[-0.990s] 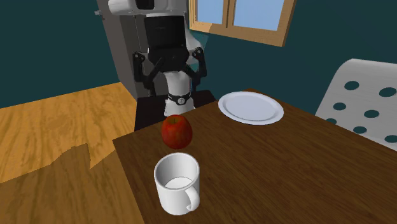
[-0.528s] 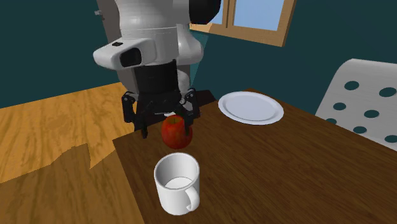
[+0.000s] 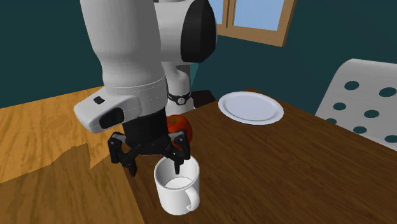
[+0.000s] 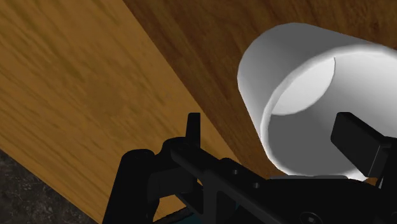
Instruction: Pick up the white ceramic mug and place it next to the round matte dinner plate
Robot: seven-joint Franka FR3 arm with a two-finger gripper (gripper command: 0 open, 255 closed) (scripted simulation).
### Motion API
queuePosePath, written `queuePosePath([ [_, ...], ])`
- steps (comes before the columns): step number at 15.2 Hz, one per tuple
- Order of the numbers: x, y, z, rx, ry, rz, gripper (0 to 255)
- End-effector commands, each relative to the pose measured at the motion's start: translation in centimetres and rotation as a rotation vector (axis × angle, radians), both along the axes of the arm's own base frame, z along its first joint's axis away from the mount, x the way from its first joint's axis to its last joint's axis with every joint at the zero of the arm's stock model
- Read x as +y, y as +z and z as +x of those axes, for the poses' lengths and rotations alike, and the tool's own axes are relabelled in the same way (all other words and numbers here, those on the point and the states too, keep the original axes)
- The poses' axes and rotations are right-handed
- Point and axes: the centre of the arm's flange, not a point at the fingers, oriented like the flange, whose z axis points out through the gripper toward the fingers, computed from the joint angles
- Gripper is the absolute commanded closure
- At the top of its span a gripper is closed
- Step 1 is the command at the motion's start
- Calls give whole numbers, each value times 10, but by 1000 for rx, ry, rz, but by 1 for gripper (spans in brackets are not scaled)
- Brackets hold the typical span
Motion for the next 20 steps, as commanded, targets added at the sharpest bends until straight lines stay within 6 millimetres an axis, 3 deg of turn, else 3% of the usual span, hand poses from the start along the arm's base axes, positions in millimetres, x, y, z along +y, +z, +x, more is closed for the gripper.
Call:
queuePosePath([
  [1, 0, -11, 2, 0, 0, 0, 0],
  [5, 0, -30, 3, 0, 0, 0, 0],
  [12, 0, -30, 3, 0, 0, 0, 0],
  [13, 0, -30, 3, 0, 0, 0, 255],
  [20, 0, -30, 3, 0, 0, 0, 255],
])
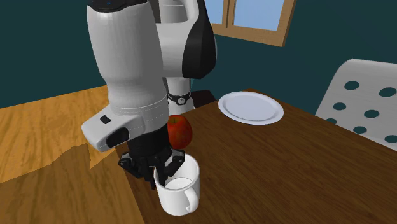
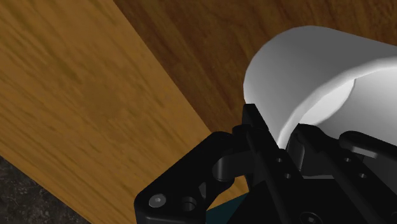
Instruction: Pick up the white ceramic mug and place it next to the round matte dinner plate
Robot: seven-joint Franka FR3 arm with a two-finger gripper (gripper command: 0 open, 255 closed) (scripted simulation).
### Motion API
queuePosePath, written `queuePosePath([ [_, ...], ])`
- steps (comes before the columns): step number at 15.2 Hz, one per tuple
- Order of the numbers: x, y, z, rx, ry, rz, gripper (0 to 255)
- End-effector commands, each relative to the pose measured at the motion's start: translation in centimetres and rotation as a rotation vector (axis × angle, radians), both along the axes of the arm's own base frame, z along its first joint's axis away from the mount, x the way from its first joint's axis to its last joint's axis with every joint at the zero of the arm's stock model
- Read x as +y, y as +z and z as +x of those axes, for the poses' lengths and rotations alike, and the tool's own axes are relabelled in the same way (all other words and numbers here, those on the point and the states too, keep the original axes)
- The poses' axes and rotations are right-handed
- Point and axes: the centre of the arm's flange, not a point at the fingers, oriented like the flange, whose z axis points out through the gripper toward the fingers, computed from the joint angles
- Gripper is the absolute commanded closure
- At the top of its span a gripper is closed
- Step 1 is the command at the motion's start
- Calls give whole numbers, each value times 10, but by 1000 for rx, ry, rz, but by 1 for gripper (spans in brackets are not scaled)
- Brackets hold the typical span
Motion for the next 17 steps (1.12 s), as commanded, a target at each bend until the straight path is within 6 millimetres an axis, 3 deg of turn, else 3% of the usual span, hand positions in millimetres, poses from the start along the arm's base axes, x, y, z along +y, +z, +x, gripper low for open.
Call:
queuePosePath([
  [1, 0, 0, 0, 0, 0, 0, 255],
  [17, 0, 79, 0, 0, 0, 0, 255],
])
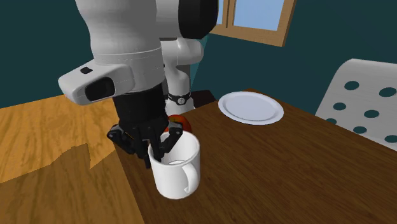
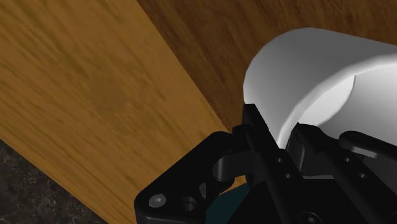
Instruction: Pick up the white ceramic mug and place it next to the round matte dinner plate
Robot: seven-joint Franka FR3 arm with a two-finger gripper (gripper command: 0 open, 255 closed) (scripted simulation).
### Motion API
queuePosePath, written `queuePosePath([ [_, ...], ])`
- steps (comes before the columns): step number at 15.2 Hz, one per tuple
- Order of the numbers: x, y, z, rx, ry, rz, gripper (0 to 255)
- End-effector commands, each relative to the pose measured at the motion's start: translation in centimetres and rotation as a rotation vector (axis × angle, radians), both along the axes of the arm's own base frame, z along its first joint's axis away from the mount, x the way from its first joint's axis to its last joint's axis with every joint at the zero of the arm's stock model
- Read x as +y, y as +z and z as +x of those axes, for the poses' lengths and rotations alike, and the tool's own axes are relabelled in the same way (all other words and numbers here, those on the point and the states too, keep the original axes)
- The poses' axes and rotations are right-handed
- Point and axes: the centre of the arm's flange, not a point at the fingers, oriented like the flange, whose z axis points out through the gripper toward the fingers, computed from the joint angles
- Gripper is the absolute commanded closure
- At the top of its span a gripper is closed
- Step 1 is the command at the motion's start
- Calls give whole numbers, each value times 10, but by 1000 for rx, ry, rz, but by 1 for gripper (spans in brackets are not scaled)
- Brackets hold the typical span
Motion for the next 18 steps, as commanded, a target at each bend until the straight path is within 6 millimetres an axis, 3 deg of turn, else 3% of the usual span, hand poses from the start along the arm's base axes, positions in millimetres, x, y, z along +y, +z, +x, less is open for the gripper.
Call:
queuePosePath([
  [1, 0, 12, 0, 0, 0, 0, 255],
  [18, 0, 100, 0, 0, 0, 0, 255],
])
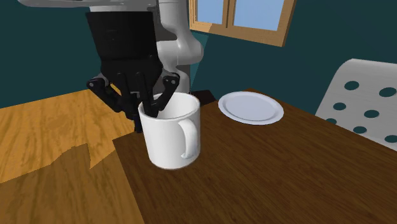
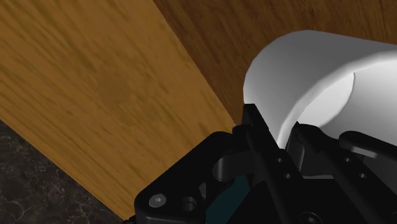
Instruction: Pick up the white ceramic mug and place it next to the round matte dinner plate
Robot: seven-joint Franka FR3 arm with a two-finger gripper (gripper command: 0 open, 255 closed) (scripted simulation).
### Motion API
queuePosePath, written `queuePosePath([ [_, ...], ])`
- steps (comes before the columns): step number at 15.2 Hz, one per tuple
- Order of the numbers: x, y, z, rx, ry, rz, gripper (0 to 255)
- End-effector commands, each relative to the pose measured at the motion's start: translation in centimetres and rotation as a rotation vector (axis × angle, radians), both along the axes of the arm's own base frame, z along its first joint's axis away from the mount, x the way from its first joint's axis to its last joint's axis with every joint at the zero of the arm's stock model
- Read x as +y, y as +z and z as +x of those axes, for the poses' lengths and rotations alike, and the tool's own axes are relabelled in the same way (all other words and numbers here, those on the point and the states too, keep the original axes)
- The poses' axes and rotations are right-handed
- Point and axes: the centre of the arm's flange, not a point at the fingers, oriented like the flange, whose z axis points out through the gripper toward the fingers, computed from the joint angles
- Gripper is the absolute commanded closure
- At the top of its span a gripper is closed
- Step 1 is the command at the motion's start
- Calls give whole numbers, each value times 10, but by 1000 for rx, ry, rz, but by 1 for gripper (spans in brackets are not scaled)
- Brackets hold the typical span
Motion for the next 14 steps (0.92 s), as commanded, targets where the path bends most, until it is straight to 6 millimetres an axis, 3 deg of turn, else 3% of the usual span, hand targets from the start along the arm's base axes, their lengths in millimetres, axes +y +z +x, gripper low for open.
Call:
queuePosePath([
  [1, 12, 6, -4, 0, 0, 0, 255],
  [14, 173, 7, -63, 0, 0, 0, 255],
])
